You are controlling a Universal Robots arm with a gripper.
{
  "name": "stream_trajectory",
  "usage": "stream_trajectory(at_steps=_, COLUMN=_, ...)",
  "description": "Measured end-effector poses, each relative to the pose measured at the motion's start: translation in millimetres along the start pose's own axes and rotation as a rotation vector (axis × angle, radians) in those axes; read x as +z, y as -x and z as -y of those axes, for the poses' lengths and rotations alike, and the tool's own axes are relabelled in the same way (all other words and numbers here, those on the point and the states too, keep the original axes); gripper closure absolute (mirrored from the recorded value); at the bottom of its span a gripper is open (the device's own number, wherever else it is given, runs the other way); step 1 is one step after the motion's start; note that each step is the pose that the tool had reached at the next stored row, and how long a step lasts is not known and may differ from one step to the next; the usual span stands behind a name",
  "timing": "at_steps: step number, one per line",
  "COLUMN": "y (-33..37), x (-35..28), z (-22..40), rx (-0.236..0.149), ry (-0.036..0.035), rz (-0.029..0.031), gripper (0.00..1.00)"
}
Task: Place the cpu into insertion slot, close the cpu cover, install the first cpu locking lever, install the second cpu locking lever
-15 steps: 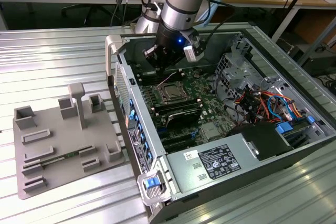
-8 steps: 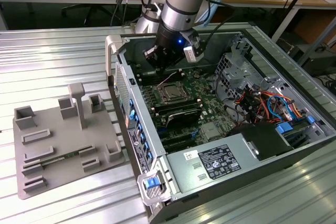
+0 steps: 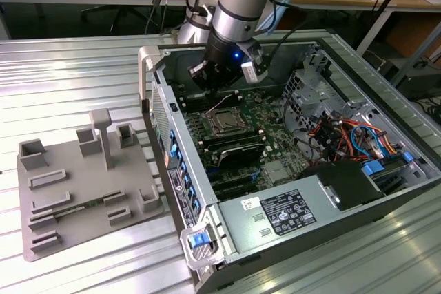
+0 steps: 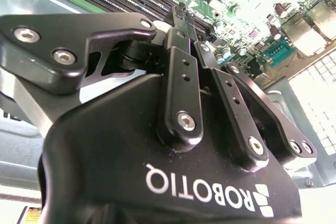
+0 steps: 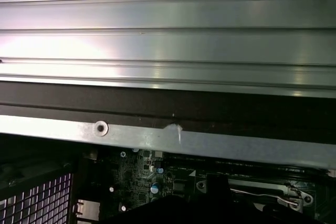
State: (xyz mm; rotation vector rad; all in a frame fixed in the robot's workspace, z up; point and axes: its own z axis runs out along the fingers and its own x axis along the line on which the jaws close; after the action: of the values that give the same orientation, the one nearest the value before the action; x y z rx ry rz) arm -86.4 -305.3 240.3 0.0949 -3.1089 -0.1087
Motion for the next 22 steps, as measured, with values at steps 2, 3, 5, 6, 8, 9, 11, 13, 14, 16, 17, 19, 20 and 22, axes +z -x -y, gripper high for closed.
stream_trajectory(at_steps=2, y=0.3, x=0.3, z=0.0, rx=0.0, ry=0.0, rz=0.0, gripper=0.89)
stream_trajectory(at_steps=3, y=0.5, x=0.5, z=0.1, rx=0.0, ry=0.0, rz=0.0001, gripper=0.89)
stream_trajectory(at_steps=5, y=1.6, x=1.8, z=0.2, rx=0.0, ry=0.0001, rz=0.0001, gripper=0.89)
stream_trajectory(at_steps=6, y=2.1, x=2.3, z=0.3, rx=0.0, ry=0.0001, rz=0.0001, gripper=0.89)
stream_trajectory(at_steps=8, y=3.0, x=3.0, z=0.4, rx=0.0, ry=0.0001, rz=0.0, gripper=0.89)
stream_trajectory(at_steps=9, y=3.5, x=3.3, z=0.4, rx=0.0, ry=0.0001, rz=0.0001, gripper=0.89)
stream_trajectory(at_steps=11, y=5.4, x=4.3, z=0.6, rx=0.0, ry=0.0001, rz=0.0001, gripper=0.89)
stream_trajectory(at_steps=13, y=6.6, x=4.9, z=0.7, rx=0.0, ry=0.0001, rz=0.0001, gripper=0.89)
stream_trajectory(at_steps=14, y=7.0, x=5.1, z=0.8, rx=0.0, ry=0.0001, rz=0.0001, gripper=0.89)
stream_trajectory(at_steps=16, y=7.8, x=5.7, z=0.9, rx=0.0, ry=0.0001, rz=0.0001, gripper=0.89)
stream_trajectory(at_steps=17, y=8.2, x=6.0, z=0.9, rx=0.0, ry=0.0001, rz=0.0001, gripper=0.89)
stream_trajectory(at_steps=19, y=8.7, x=6.9, z=1.0, rx=0.0, ry=0.0001, rz=0.0001, gripper=0.89)
stream_trajectory(at_steps=20, y=9.1, x=7.5, z=1.1, rx=0.0, ry=0.0001, rz=0.0001, gripper=0.89)
stream_trajectory(at_steps=22, y=9.6, x=8.4, z=1.2, rx=0.0, ry=-0.0001, rz=0.0001, gripper=0.89)
